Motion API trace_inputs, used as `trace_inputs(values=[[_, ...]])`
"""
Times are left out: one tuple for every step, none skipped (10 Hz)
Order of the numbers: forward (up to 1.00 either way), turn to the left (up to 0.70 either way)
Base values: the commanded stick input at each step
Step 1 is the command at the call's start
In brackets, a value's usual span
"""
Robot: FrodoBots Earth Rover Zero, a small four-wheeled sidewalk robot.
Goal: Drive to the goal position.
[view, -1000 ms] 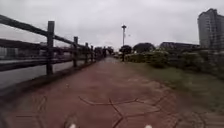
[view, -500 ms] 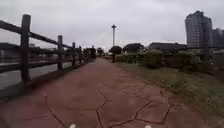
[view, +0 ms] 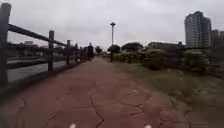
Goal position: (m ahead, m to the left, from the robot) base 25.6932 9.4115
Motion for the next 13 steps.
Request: trace_inputs(values=[[1.0,0.0],[1.0,0.0],[1.0,0.0],[1.0,0.0],[1.0,0.0],[1.0,0.0],[1.0,0.0],[1.0,0.0],[1.0,0.0],[1.0,0.0],[1.0,0.0],[1.0,0.0],[1.0,0.0]])
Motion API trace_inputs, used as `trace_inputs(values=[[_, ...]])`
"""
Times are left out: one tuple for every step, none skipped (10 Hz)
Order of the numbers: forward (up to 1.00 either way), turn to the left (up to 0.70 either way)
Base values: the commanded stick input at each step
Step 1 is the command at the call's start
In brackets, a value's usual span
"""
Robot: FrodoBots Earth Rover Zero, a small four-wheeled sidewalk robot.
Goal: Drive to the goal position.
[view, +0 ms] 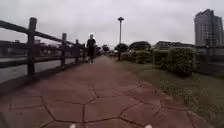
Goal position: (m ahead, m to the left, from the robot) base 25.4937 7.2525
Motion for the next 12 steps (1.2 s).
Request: trace_inputs(values=[[1.0,0.0],[1.0,0.0],[1.0,0.0],[1.0,0.0],[1.0,0.0],[1.0,0.0],[1.0,0.0],[1.0,0.0],[1.0,0.0],[1.0,0.0],[1.0,0.0],[1.0,0.0]])
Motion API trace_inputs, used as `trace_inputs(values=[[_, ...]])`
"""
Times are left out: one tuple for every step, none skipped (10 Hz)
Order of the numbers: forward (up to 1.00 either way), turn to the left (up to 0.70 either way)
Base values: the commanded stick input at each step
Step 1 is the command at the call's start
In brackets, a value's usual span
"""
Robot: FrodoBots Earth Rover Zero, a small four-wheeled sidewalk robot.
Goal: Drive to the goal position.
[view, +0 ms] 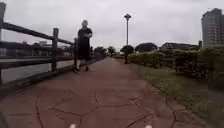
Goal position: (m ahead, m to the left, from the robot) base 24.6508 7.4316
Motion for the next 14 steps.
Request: trace_inputs(values=[[1.0,0.0],[1.0,0.0],[1.0,0.0],[1.0,0.0],[1.0,0.0],[1.0,0.0],[1.0,0.0],[1.0,0.0],[1.0,0.0],[1.0,0.0],[1.0,0.0],[1.0,0.0],[1.0,0.0],[1.0,0.0]])
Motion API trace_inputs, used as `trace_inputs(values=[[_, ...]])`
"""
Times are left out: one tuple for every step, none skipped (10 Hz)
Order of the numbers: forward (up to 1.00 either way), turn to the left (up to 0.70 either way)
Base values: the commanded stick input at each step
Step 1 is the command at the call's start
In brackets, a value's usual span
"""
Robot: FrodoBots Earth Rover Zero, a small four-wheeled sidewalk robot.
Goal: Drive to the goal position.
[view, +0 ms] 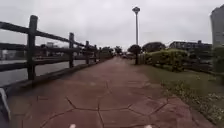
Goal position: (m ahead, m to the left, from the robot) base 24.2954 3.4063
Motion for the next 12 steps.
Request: trace_inputs(values=[[1.0,0.0],[1.0,0.0],[1.0,0.0],[1.0,0.0],[1.0,0.0],[1.0,0.0],[1.0,0.0],[1.0,0.0],[1.0,-0.35],[1.0,-0.4],[1.0,-0.4],[1.0,-0.4]])
